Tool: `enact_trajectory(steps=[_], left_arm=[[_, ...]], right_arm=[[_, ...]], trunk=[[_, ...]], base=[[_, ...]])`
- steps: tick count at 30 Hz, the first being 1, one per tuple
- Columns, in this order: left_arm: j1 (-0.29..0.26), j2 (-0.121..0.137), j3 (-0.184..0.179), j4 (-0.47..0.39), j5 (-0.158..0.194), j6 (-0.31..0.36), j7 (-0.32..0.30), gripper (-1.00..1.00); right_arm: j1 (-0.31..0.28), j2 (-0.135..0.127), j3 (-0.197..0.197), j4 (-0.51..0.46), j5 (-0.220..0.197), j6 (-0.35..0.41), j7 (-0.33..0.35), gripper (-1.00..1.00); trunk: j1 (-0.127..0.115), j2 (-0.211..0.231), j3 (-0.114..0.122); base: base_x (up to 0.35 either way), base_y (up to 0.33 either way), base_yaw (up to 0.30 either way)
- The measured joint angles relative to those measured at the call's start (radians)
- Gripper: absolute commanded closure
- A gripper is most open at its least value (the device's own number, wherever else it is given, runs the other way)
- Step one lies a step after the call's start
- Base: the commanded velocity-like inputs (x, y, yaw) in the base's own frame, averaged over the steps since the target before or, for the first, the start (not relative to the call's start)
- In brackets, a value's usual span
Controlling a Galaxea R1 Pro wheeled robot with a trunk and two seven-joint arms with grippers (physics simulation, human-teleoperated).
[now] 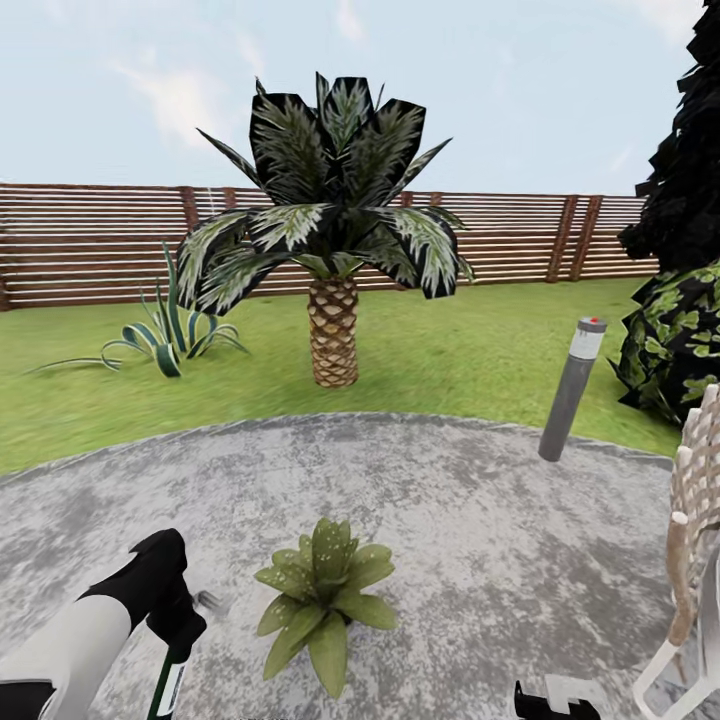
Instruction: Pick up the pesticide atomizer in the garden and spray insectifuge to fully cover both potted plants in the garden.
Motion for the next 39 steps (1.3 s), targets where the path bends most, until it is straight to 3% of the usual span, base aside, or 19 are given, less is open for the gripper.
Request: enact_trajectory(steps=[14,30,39], left_arm=[[-0.002,-0.003,0.001,-0.008,0.0,-0.005,0.0,1.0],[-0.002,-0.002,0.0,-0.008,-0.003,-0.001,0.001,1.0],[-0.014,-0.039,-0.001,-0.01,0.0,-0.002,-0.002,1.0]], right_arm=[[0.0,0.001,0.0,0.0,0.0,0.0,0.0,-1.0],[0.0,0.003,0.0,0.0,0.0,0.0,0.002,-1.0],[0.0,0.004,0.0,0.0,0.0,0.0,0.001,-1.0]], trunk=[[0.0,0.0,0.0],[0.0,0.0,0.0],[0.0,0.0,0.0]], base=[[0.0,-0.05,0.269],[-0.142,-0.142,0.019],[-0.012,-0.011,0.249]])
